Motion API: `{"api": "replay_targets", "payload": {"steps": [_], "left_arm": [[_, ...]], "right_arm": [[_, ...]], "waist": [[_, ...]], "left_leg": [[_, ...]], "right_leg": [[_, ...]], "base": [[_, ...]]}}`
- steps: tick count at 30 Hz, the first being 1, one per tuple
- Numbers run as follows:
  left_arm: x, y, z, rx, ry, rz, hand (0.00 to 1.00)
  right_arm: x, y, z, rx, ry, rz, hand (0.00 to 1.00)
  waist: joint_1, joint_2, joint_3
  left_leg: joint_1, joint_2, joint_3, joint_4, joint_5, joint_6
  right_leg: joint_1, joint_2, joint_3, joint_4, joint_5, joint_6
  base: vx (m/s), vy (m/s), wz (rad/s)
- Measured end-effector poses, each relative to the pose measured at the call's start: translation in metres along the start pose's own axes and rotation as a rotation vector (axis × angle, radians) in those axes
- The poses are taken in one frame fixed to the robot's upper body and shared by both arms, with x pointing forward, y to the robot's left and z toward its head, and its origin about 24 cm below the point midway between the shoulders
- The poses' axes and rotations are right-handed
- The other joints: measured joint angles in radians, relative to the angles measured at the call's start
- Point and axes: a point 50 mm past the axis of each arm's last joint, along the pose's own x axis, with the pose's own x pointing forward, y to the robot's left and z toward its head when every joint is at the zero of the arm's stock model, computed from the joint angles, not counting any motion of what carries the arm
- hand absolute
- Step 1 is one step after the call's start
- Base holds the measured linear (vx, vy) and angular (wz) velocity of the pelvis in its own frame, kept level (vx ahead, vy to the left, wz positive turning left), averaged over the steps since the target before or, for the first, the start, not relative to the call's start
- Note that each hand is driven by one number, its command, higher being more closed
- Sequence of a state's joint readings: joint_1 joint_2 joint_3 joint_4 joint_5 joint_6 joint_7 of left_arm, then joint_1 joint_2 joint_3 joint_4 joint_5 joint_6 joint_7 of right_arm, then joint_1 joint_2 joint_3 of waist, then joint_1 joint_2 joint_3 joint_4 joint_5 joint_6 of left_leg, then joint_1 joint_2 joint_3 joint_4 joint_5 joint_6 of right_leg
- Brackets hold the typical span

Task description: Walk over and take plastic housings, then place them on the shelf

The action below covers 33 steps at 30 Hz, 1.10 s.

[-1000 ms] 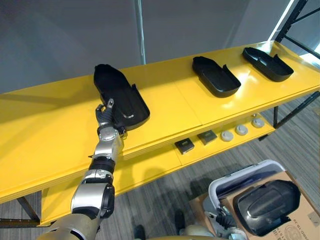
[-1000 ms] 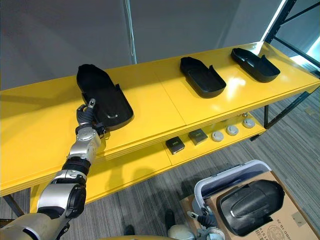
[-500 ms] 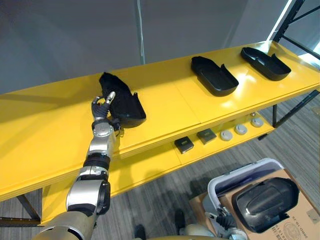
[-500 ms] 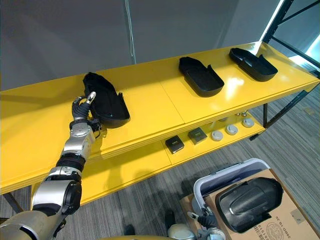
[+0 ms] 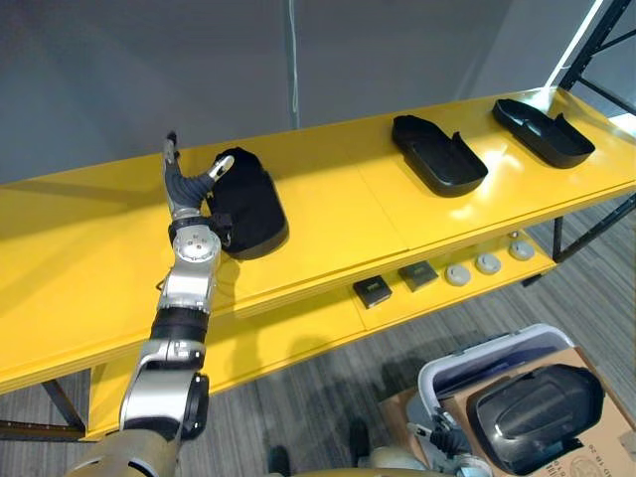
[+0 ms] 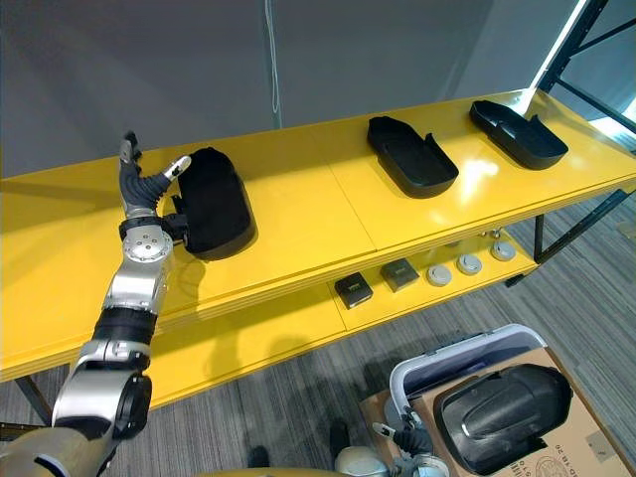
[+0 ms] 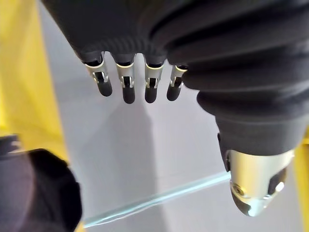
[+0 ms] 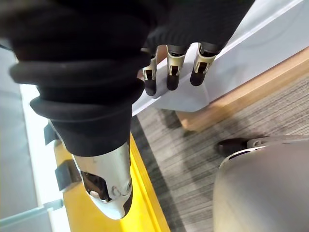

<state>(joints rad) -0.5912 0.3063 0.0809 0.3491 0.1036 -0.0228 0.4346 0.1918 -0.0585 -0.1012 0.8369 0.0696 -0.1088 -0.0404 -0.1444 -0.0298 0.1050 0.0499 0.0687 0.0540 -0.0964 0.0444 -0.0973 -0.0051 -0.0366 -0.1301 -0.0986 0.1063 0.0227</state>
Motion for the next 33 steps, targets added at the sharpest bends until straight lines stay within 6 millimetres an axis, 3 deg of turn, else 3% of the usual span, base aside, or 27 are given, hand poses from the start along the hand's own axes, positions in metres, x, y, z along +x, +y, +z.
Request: {"api": "replay_targets", "payload": {"steps": [1,3,4,8,14,24,33], "left_arm": [[-0.011,-0.002,0.007,-0.016,-0.050,0.003,1.00],[-0.025,-0.006,0.010,-0.032,-0.071,-0.003,1.00],[-0.048,-0.013,0.007,-0.017,-0.089,-0.037,1.00],[-0.086,-0.024,-0.008,0.026,-0.055,-0.139,1.00],[-0.122,-0.039,-0.023,0.035,-0.001,-0.294,1.00],[-0.145,-0.055,-0.057,0.099,0.134,-0.436,1.00],[-0.130,-0.060,-0.066,0.151,0.161,-0.418,1.00]], "right_arm": [[0.000,-0.001,0.000,-0.001,0.001,-0.003,0.00],[-0.001,-0.002,-0.001,-0.003,0.003,-0.006,0.00],[0.000,-0.003,-0.001,-0.006,0.003,-0.008,0.00],[0.000,-0.003,-0.001,-0.006,0.002,-0.009,0.00],[-0.001,-0.004,-0.002,-0.007,0.005,-0.011,0.00],[-0.001,-0.004,-0.001,-0.009,0.003,-0.013,0.00],[0.000,-0.004,0.000,-0.010,0.000,-0.026,0.00]], "waist": [[0.005,0.003,0.000],[0.017,0.005,-0.001],[0.025,0.008,0.000],[0.038,0.008,0.000],[0.049,0.008,-0.001],[0.047,0.006,-0.002],[0.046,0.004,-0.002]], "left_leg": [[0.000,0.000,0.000,0.000,0.000,0.000],[0.001,0.000,0.000,0.000,0.000,0.000],[-0.001,0.000,-0.002,0.000,0.000,0.000],[-0.001,0.000,-0.005,-0.002,0.000,0.000],[-0.003,-0.001,-0.011,-0.006,-0.001,-0.001],[-0.005,0.000,-0.011,-0.005,-0.004,-0.005],[-0.004,0.000,0.002,-0.002,-0.004,0.004]], "right_leg": [[0.001,0.000,-0.001,0.000,0.000,0.000],[0.001,0.000,-0.001,0.000,0.000,0.000],[0.002,0.000,-0.005,0.000,0.000,0.000],[0.002,0.000,-0.006,0.000,-0.001,0.001],[0.001,0.000,-0.006,-0.001,-0.009,0.011],[-0.001,0.000,-0.006,-0.004,-0.014,0.017],[-0.003,0.000,-0.001,-0.005,-0.014,0.017]], "base": [[-0.03,0.005,0.02],[-0.02,0.003,0.02],[-0.03,0.005,0.05],[-0.04,0.005,0.02],[-0.04,0.003,0.02],[0.00,0.000,0.00],[0.00,0.000,-0.02]]}}
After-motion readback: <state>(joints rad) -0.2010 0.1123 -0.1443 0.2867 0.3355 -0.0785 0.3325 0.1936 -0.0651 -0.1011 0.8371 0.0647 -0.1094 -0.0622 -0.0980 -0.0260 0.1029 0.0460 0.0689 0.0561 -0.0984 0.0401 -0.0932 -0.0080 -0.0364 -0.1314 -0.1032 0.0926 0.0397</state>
